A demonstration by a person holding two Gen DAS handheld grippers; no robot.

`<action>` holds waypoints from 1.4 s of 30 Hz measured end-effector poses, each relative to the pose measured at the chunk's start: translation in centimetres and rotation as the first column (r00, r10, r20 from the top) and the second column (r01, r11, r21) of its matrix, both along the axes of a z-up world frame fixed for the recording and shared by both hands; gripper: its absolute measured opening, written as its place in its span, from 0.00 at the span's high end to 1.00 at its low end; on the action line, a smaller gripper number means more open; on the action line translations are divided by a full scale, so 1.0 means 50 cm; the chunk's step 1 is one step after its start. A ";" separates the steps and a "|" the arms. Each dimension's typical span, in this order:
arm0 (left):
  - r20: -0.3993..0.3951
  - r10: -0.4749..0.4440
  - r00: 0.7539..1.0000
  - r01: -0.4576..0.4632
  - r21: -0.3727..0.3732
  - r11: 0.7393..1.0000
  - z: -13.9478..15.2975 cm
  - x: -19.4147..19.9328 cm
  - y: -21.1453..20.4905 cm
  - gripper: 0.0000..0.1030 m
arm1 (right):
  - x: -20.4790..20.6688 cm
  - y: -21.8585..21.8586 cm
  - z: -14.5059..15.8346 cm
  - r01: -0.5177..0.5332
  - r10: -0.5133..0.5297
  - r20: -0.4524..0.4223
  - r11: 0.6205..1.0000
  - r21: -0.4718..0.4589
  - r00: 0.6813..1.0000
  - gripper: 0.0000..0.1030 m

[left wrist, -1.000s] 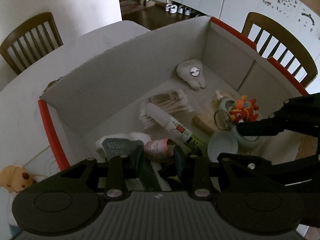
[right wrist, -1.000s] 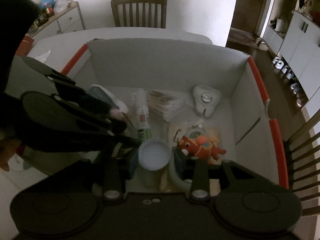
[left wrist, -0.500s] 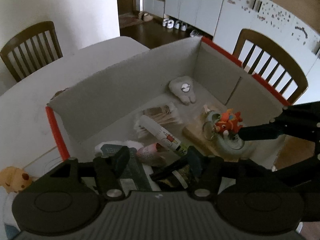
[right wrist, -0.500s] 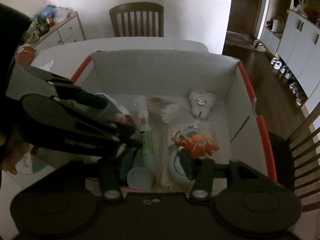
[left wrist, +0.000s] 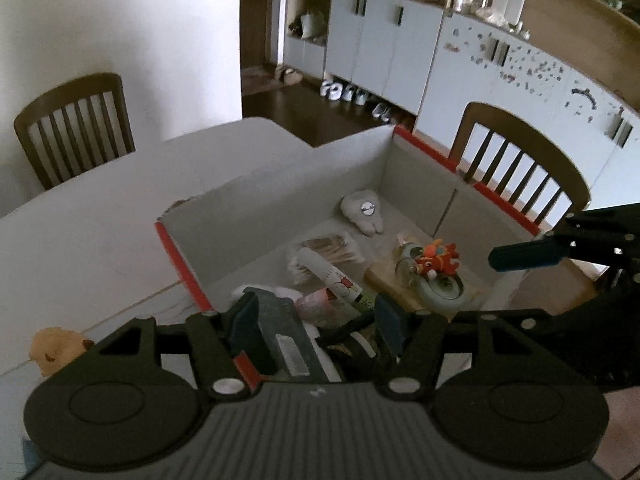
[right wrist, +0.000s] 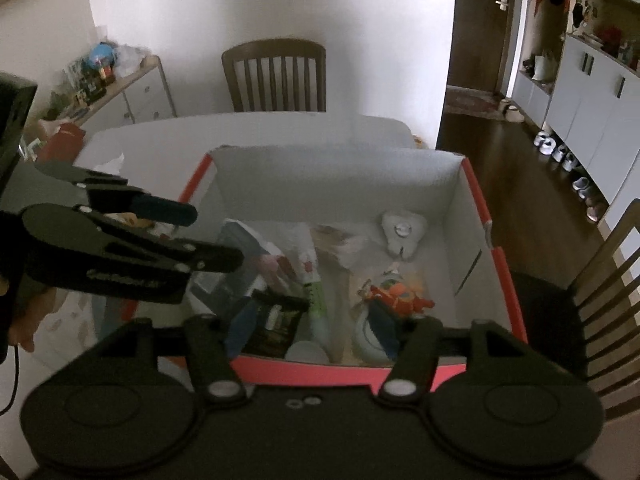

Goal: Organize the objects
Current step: 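Move both tools back toward the pig plush and snack packet on the table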

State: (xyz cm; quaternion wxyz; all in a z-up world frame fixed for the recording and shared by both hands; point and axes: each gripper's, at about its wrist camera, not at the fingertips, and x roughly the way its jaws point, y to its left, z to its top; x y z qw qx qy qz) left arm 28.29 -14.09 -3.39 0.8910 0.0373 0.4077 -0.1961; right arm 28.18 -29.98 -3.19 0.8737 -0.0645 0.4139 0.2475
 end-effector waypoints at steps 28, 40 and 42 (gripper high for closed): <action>0.037 -0.019 0.999 0.023 -0.093 0.995 0.011 -0.140 0.285 0.04 | -0.112 0.216 0.016 0.096 -0.096 -0.007 0.993 0.069 0.995 0.16; 0.080 0.015 0.997 -0.009 -0.070 0.997 -0.031 -0.162 0.415 0.00 | -0.103 0.343 0.002 0.064 -0.063 -0.017 0.997 0.044 0.998 0.16; 0.076 0.018 0.997 -0.013 -0.068 0.998 -0.038 -0.155 0.431 0.00 | -0.094 0.369 -0.003 0.056 -0.056 -0.019 0.998 0.030 0.998 0.16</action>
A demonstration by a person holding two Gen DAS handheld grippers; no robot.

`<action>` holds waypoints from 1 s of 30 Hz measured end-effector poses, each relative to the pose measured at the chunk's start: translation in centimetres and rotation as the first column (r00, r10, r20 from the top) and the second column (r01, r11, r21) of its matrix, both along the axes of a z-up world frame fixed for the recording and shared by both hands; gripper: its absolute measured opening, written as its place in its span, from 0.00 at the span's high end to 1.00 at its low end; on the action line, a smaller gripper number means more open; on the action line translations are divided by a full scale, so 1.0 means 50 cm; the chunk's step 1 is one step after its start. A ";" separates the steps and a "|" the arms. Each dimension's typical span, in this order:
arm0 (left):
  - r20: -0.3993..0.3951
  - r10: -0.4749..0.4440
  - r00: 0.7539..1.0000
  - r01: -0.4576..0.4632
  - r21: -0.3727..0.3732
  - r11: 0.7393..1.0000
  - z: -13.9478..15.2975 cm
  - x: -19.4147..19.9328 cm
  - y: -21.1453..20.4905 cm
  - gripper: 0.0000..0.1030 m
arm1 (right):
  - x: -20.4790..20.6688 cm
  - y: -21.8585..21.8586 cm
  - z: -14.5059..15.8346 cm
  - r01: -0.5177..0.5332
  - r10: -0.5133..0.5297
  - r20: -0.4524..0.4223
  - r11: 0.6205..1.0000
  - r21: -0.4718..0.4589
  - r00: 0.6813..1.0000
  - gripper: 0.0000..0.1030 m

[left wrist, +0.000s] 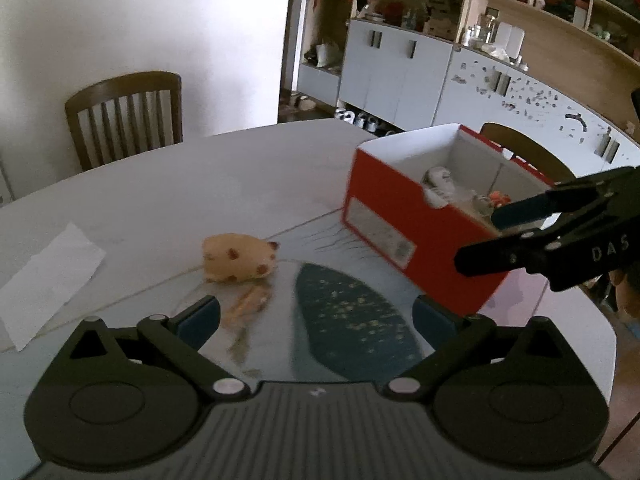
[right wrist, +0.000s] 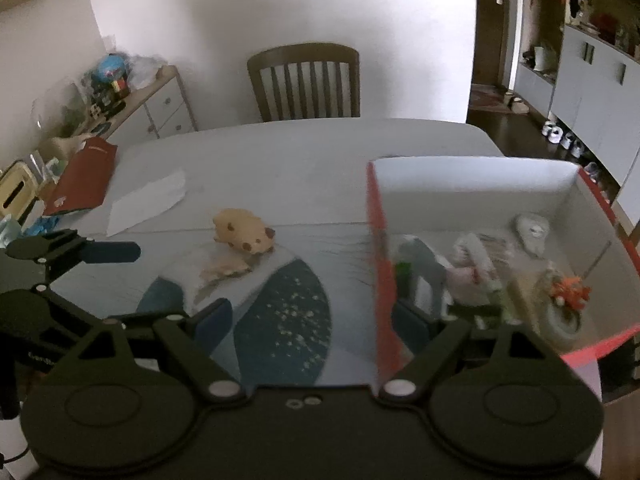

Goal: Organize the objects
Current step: 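Move both tools back toward the pig plush and snack packet on the table, then grasp the tan pig plush with the right tool while the left tool grasps the snack packet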

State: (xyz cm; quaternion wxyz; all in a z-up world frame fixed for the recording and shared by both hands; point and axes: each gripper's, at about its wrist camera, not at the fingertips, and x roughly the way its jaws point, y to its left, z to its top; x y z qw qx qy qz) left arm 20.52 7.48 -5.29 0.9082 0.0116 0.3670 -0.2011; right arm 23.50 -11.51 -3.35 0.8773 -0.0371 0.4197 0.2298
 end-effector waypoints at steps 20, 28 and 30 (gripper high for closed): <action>-0.048 -0.002 0.999 0.006 0.070 0.998 -0.115 0.102 0.077 0.00 | 0.146 0.185 -0.090 -0.098 0.092 -0.078 0.992 -0.079 0.993 0.15; -0.068 0.046 0.997 -0.040 0.076 0.996 -0.155 0.138 0.091 0.00 | 0.186 0.225 -0.128 -0.140 0.130 -0.111 0.986 -0.091 0.985 0.15; -0.060 0.056 0.997 -0.051 0.078 0.996 -0.162 0.144 0.094 0.00 | 0.195 0.236 -0.136 -0.151 0.140 -0.116 0.984 -0.095 0.983 0.15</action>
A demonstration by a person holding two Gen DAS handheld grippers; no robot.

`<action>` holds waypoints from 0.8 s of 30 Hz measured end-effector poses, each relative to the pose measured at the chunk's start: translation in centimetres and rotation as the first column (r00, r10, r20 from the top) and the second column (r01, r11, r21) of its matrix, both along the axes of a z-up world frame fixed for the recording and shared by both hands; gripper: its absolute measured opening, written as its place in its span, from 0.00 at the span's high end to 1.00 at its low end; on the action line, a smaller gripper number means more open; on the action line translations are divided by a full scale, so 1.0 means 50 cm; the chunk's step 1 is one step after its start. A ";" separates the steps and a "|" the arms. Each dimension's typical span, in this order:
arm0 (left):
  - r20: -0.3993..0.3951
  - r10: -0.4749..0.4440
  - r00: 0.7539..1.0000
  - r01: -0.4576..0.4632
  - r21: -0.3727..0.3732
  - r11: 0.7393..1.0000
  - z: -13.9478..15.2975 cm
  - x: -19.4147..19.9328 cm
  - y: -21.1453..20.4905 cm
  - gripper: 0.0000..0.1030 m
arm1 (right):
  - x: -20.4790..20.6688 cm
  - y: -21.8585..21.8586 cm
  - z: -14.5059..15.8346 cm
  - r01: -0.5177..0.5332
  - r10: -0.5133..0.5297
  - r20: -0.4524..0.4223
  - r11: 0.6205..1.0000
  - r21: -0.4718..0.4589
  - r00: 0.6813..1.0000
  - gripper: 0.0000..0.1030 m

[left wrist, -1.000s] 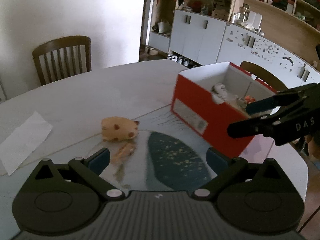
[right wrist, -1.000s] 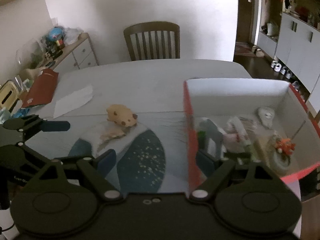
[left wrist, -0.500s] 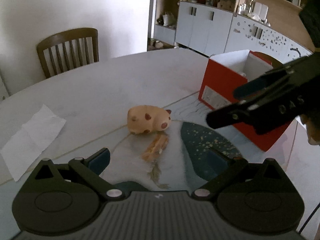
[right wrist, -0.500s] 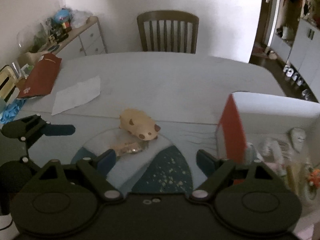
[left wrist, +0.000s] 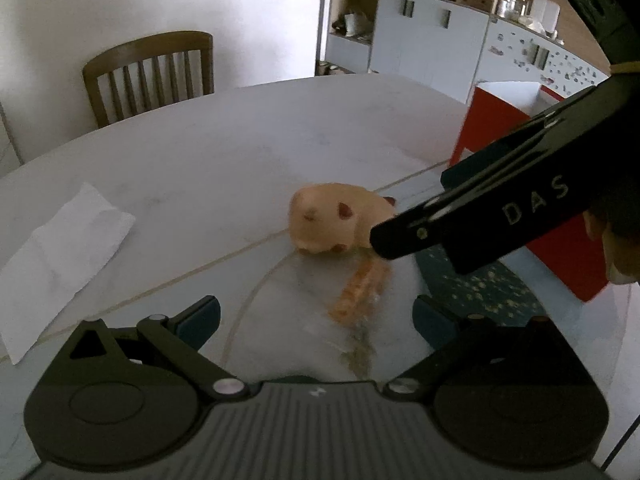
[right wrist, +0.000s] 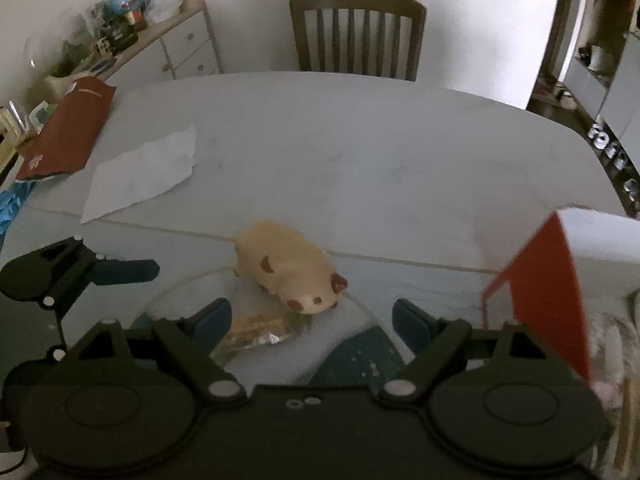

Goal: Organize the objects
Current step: 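Grasp the tan pig plush with the right tool while the left tool grasps the snack packet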

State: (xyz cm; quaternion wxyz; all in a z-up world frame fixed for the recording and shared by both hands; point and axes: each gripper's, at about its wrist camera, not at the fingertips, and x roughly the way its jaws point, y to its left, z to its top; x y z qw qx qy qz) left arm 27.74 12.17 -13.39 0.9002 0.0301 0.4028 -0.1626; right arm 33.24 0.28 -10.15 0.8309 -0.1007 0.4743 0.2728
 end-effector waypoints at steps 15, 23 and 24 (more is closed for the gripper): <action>0.003 -0.054 0.999 0.054 0.004 0.999 -0.045 0.008 -0.040 0.01 | 0.053 0.054 -0.050 -0.069 0.069 -0.050 0.998 -0.010 0.996 0.17; 0.045 -0.083 0.996 0.080 0.056 0.995 -0.051 -0.005 -0.062 0.24 | 0.066 0.055 -0.061 -0.077 0.077 -0.059 0.997 -0.002 0.995 0.21; 0.051 -0.081 0.995 0.077 0.068 0.995 -0.050 -0.006 -0.065 0.30 | 0.066 0.057 -0.063 -0.080 0.080 -0.060 0.997 0.001 0.995 0.22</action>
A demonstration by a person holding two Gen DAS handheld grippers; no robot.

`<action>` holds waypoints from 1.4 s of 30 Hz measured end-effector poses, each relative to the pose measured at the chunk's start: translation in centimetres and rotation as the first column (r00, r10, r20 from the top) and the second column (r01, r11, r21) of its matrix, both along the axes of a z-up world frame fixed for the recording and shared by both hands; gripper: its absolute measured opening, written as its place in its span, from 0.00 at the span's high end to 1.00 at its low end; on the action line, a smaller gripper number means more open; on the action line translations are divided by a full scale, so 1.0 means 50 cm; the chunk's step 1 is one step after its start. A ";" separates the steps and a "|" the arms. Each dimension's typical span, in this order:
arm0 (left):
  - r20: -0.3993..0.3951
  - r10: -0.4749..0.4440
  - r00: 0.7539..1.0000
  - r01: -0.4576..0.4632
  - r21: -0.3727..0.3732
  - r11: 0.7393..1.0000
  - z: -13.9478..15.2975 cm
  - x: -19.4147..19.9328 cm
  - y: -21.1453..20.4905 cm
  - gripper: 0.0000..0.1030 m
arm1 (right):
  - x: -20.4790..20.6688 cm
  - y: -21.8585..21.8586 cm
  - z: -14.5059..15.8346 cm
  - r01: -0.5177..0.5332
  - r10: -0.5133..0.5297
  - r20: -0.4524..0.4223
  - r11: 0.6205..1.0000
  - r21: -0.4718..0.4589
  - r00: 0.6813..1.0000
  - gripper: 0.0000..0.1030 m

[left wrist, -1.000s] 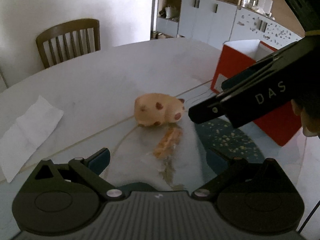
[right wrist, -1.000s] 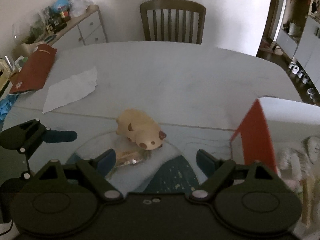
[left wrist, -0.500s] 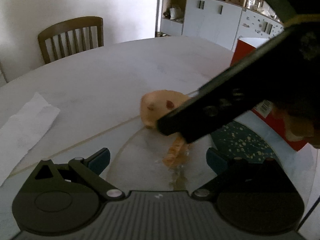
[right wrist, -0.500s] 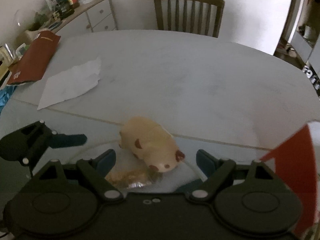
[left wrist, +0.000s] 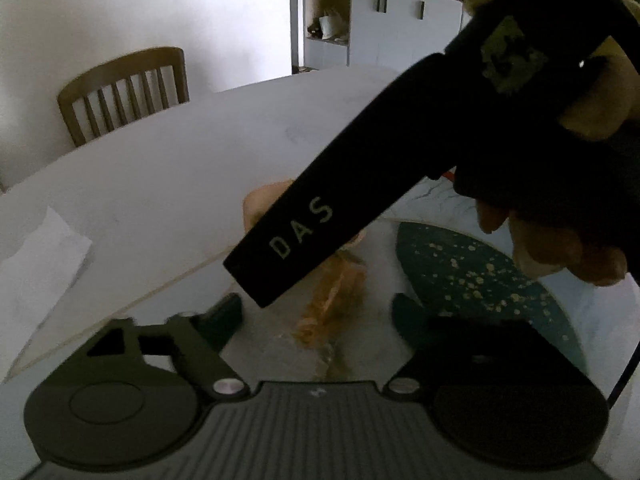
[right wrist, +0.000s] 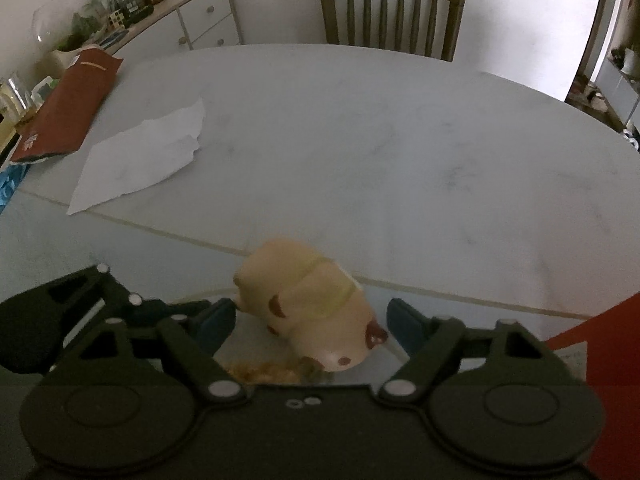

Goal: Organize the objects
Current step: 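Grasp the tan pig plush with the right tool while the left tool grasps the snack packet, then carry the pig plush and snack packet with both tools into the red box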

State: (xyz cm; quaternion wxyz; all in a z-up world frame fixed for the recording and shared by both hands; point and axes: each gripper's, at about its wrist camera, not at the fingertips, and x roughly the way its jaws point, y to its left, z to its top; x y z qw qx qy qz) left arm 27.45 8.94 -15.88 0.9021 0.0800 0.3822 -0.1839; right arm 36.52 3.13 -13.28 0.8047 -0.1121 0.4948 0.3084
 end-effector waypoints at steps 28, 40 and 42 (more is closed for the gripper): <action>-0.085 0.064 0.994 -0.071 -0.081 0.994 0.031 -0.031 0.014 0.80 | -0.101 -0.096 0.053 0.166 -0.166 0.022 0.986 0.002 0.986 0.45; -0.146 0.132 0.980 -0.150 -0.117 0.982 0.036 -0.114 0.019 0.80 | -0.219 -0.180 0.077 0.212 -0.212 -0.012 0.977 0.026 0.977 0.46; -0.150 0.138 0.979 -0.157 -0.126 0.980 0.042 -0.128 0.017 0.80 | -0.239 -0.196 0.084 0.220 -0.220 -0.015 0.975 0.039 0.975 0.48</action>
